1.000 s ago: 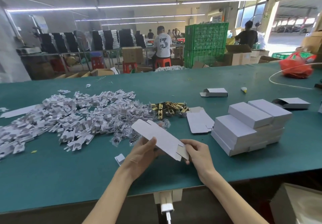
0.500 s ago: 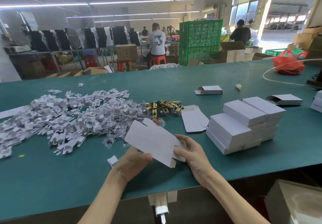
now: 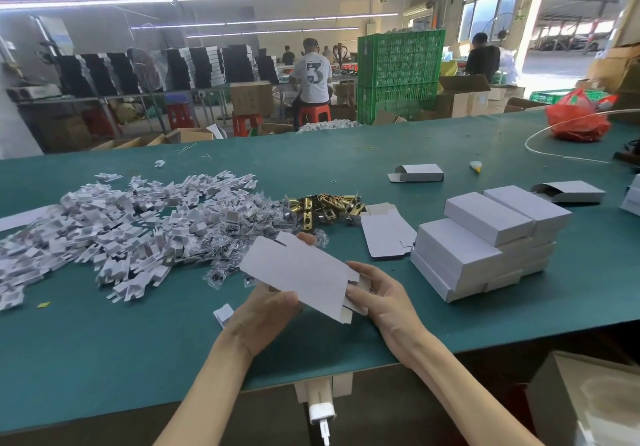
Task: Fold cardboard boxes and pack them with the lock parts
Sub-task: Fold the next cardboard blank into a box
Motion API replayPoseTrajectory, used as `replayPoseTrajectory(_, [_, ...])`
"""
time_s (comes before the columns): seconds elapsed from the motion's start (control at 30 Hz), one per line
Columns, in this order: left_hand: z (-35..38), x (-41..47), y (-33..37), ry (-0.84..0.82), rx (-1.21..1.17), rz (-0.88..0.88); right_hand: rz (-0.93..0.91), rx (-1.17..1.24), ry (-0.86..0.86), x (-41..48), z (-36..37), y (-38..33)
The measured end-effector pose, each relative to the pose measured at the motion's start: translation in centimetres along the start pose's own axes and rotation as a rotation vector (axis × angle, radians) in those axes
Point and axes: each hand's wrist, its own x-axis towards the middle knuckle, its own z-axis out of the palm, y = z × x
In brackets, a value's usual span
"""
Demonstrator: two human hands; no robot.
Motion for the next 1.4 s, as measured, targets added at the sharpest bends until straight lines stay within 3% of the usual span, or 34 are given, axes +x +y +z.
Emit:
replayPoseTrajectory(0.3, [0.4, 0.8, -0.1, 0.134, -0.010, 0.018, -0.110, -0.310, 0.024, -0.5, 0.9, -0.2])
replayPoseTrajectory(0.43, [0.1, 1.2, -0.3, 0.325, -0.081, -0.002, -0.125, -0.338, -0.007, -0.6, 1.1, -0.1])
replayPoseTrajectory(0.7, [-0.7, 1.6, -0.8, 0.463, -0.143, 0.023, -0.136, -0.400, -0.071, -1.0, 1.5, -0.3])
replayPoseTrajectory(0.83, [-0.5, 1.5, -1.0, 0.463, -0.125, 0.009, -0.158, -0.456, -0.004, -1.0, 1.8, -0.2])
replayPoseTrajectory(1.03, [-0.1, 1.7, -1.3, 0.380, -0.110, -0.041, -0.125, -0.322, 0.144, -0.8, 1.1, 0.0])
replayPoseTrajectory(1.23, [-0.2, 1.7, -1.6, 0.438, -0.003, -0.013, -0.114, -0.425, 0.013, -0.9, 1.7, 0.0])
replayPoseTrajectory(1.4, [0.3, 1.5, -1.9, 0.325, 0.076, 0.025, -0.073, -0.394, 0.060, -1.0, 1.8, -0.4])
